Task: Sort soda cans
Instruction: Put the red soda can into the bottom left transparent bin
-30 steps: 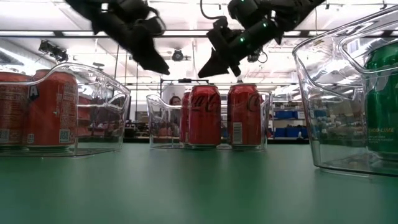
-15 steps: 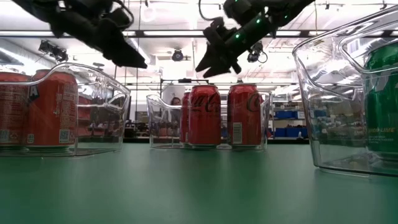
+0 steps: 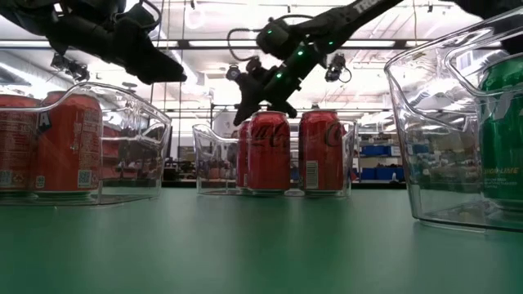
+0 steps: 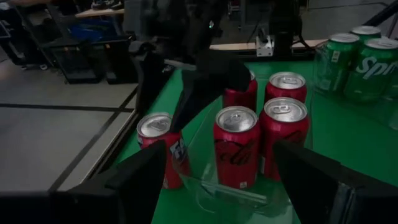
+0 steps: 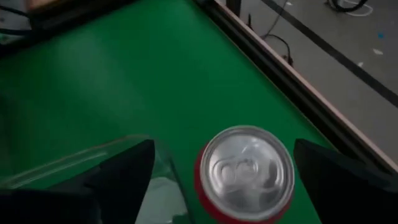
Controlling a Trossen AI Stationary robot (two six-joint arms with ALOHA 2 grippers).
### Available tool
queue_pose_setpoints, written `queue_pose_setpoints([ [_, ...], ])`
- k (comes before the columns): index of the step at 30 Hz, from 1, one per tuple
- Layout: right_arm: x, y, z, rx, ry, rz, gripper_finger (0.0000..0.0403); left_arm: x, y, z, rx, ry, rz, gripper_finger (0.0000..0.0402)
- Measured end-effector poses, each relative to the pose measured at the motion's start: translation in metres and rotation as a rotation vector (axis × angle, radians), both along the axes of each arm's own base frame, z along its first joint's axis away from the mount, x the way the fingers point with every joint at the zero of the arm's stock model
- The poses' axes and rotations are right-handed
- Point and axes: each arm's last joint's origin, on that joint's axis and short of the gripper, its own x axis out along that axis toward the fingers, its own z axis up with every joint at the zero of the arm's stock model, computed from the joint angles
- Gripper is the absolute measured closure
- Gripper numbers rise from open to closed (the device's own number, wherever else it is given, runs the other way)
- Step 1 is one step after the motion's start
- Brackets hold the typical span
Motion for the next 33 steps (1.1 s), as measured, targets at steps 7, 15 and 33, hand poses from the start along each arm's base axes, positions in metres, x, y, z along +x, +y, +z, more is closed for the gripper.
queue_pose_setpoints([
  [7, 0.012, -0.009, -0.014, -0.036, 0.101, -0.073, 0.0007, 0.0, 0.0, -0.001, -0.005, 0.011, 0.0, 0.01],
  [15, 0.014, -0.01, -0.026, -0.002, 0.127, -0.056, 0.002, 0.0, 0.0, -0.002, -0.007, 0.017, -0.001, 0.01],
  [33, 0.02, -0.005, 0.019, -0.045, 0.164, 0.043, 0.0123, 0.0, -0.001, -0.005, -0.104, 0.03, 0.014, 0.0106],
])
